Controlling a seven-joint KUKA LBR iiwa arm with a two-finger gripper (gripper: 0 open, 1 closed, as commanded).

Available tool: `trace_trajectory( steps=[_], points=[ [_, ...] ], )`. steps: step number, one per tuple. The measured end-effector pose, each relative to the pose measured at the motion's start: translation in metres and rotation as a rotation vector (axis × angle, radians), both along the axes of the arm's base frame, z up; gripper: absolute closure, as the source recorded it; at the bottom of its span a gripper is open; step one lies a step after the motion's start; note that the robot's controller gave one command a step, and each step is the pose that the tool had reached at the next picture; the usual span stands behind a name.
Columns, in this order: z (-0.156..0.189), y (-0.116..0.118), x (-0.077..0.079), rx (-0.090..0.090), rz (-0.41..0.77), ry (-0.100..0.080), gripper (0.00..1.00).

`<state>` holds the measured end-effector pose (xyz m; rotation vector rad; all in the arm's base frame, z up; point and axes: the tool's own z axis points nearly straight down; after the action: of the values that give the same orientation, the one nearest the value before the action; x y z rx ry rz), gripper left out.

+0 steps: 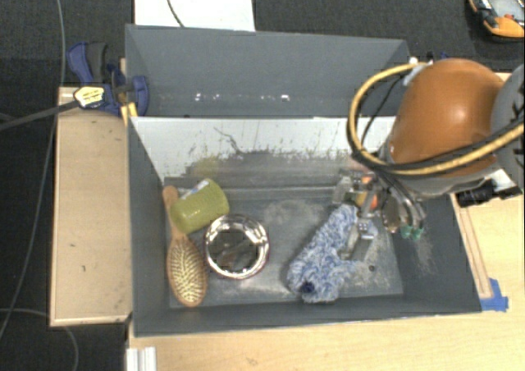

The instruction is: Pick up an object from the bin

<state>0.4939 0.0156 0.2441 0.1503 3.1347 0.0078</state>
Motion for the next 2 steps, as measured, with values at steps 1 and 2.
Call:
trace_trajectory(
  steps=[1, 2],
  points=[
    [-0.074, 0.025, 0.011, 0.001, 0.072, 0.004, 0.0],
    [-0.061, -0.013, 0.007, -0.002, -0.022, -0.01, 1.0]
  ],
)
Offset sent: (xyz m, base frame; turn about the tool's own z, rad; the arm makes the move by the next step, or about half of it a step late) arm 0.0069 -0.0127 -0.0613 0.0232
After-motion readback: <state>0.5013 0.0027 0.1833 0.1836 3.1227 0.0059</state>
